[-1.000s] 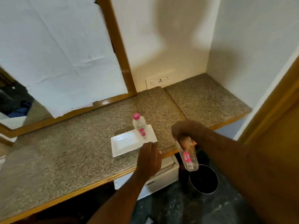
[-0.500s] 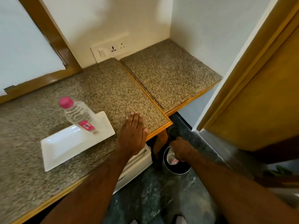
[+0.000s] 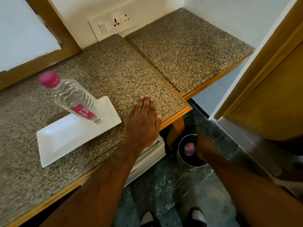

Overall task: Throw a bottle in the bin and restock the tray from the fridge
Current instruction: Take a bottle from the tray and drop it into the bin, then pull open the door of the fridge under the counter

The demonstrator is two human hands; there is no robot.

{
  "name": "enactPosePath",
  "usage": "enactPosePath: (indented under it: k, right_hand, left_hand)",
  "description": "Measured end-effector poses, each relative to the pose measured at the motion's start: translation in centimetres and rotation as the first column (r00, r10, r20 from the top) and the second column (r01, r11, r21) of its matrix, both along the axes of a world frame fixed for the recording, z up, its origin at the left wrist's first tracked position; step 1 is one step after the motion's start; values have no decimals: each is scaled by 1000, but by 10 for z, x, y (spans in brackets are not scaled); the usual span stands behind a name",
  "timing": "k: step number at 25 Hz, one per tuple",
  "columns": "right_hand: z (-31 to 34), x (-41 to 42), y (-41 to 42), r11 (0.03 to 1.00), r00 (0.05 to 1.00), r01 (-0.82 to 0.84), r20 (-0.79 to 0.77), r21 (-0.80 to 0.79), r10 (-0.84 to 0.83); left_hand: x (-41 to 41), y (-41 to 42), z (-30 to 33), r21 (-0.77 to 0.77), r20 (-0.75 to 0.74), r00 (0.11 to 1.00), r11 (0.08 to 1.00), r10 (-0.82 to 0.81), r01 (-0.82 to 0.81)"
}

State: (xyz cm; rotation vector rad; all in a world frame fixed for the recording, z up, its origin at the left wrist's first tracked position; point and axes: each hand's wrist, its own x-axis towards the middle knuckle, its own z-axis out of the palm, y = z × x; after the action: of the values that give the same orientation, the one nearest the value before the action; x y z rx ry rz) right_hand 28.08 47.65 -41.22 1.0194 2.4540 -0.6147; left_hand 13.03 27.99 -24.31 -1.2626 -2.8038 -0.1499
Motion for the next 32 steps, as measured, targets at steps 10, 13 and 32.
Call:
enactPosePath:
  k: [10,13,32]
  right_hand:
    - [-15,75,-90,965,974,-223,12,-135,227]
    - [-30,45,-135,938,941,-334,-80,-93,328]
    - [-122,-80,-336,681,635,-710,-254,182,730]
  left_hand:
    - [78,-97,-75,193,-227,970,980,88,-44]
    - [102,-180,-150,-34,-160,984,995,83,-90]
    - [69,-324,-295,-222,248,795,831,554,-510]
